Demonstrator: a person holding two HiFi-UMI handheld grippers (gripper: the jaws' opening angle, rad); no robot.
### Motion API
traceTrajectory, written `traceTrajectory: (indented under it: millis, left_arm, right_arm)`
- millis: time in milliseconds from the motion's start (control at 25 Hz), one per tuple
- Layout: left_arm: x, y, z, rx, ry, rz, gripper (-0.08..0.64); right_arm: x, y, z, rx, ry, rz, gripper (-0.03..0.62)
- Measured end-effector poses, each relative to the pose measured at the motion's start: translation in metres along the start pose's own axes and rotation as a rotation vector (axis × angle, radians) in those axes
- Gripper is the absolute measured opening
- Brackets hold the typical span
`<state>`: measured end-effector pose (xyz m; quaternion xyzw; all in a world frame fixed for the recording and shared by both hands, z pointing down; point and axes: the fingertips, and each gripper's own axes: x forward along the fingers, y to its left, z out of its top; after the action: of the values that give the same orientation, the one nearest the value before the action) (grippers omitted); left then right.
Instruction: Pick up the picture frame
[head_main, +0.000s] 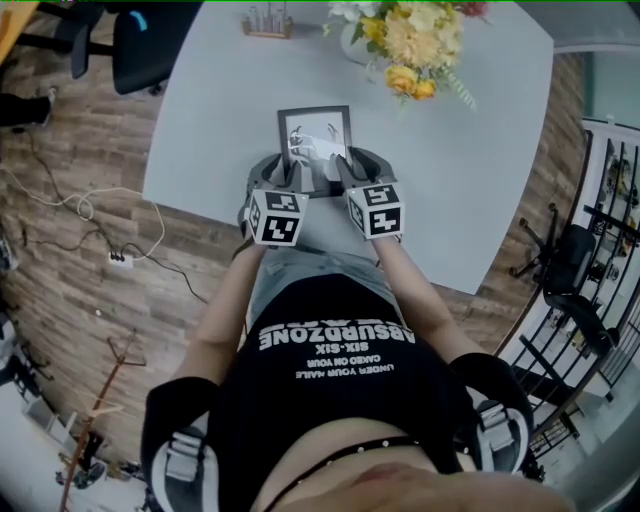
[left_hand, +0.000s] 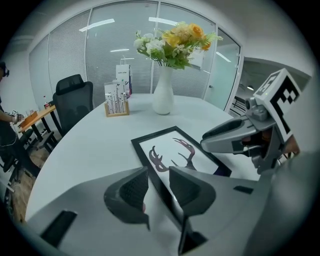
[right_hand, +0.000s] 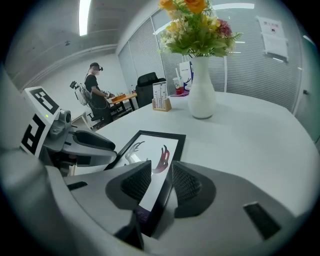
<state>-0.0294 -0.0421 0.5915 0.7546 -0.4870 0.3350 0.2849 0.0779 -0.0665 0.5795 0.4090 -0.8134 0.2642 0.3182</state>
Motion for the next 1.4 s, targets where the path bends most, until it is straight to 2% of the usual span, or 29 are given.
traceTrajectory:
  millis: [320,760,1280,1400]
  left_arm:
    - [0.012,0.002,-0.007,-0.035,0.044,-0.015,0.120]
    - [0.020,0.007,-0.012,-0.089,0.061,-0.028,0.120]
    - [0.022,0.010,-0.013,-0.189,0.102,-0.085,0.118]
    - [0.021,0.011,-0.016,-0.213,0.109,-0.085,0.110]
  right_arm:
    - [0.011,-0.011,-0.009,0.018,0.036,-0.005,0.136]
    - [0.018,-0.014,-0.022,0.036,0.071,0.008,0.135]
    - [0.019,-0.017,-0.024,0.179,0.058,0.057,0.106]
    - [0.017,-0.017,-0.024,0.184,0.060,0.059,0.100]
